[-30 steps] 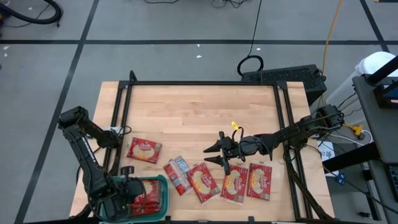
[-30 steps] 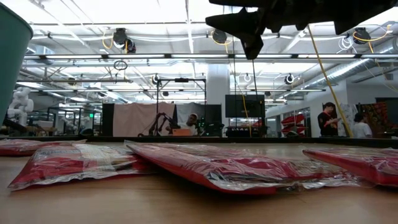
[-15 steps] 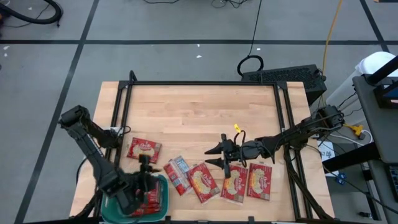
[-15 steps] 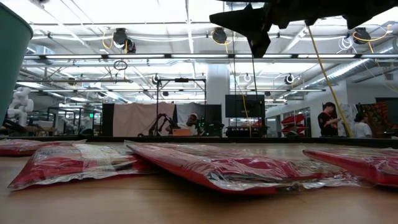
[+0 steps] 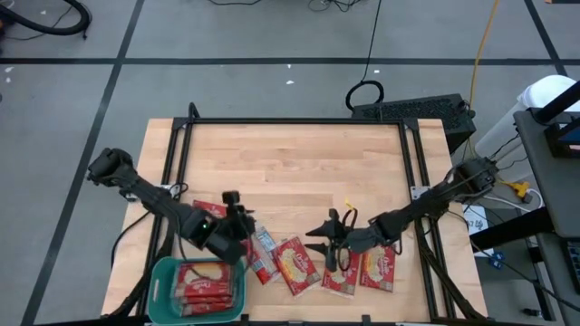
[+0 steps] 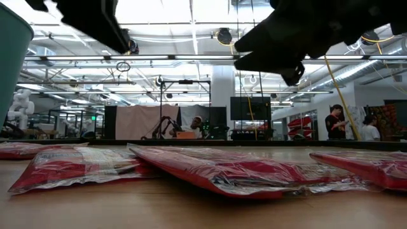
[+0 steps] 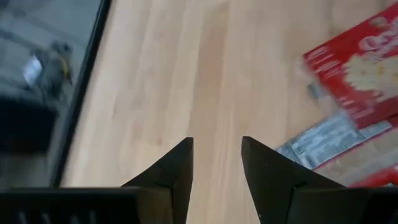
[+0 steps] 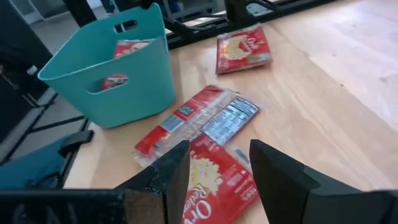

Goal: Sort popcorn bags into baskets
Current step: Put the red popcorn bag into the blue container

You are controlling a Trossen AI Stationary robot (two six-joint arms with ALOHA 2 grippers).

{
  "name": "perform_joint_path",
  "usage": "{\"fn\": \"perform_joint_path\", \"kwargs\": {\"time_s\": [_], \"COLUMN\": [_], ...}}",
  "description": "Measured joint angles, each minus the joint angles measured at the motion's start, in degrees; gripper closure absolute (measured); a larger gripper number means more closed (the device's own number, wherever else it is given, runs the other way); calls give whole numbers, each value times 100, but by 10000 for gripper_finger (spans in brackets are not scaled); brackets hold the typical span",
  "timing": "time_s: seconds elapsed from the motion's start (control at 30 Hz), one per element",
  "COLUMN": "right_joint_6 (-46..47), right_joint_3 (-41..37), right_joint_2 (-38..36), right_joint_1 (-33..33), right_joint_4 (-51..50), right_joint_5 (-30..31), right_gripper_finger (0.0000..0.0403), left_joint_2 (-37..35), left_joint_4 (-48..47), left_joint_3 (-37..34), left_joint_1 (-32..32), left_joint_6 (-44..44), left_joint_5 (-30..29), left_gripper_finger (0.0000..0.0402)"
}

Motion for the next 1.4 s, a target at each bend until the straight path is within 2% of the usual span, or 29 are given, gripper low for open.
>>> {"fn": "perform_joint_path", "kwargs": {"time_s": [0.13, 0.33, 0.5, 0.67, 0.77, 0.9, 1.1, 1.2, 1.3, 1.4], "right_joint_6": [-514, -1282, -1850, -2038, -2075, -2093, -2159, -2159, -2158, -2073], "right_joint_3": [-1, -2, 0, 0, -2, -2, -2, -2, -2, -2], "right_joint_2": [327, 719, 903, 902, 900, 902, 900, 902, 902, 900], "right_joint_1": [-151, -613, -1043, -1470, -1661, -1791, -1857, -1861, -1862, -1893], "right_joint_4": [472, 1215, 1548, 1612, 1627, 1634, 1680, 1680, 1680, 1678], "right_joint_5": [2, -8, -44, -550, -769, -793, -796, -797, -793, -791], "right_gripper_finger": [243, 243, 243, 243, 243, 243, 243, 243, 243, 243], "left_joint_2": [-406, -862, -1119, -1177, -1175, -1175, -1191, -1190, -1172, -1057], "left_joint_4": [-228, -1395, -1683, -2072, -1995, -1315, 641, 1452, 2669, 4687], "left_joint_3": [-385, -811, -1566, -2225, -2491, -2788, -3444, -3683, -3964, -4366], "left_joint_1": [197, 263, 304, 561, 731, 947, 1481, 1730, 2024, 2302], "left_joint_6": [-786, -2421, -3387, -4837, -5133, -5078, -4066, -3505, -2363, -703], "left_joint_5": [305, 678, 1491, 2432, 2901, 2972, 2666, 2202, 1682, 1807], "left_gripper_finger": [261, 261, 261, 261, 261, 261, 261, 261, 261, 261]}}
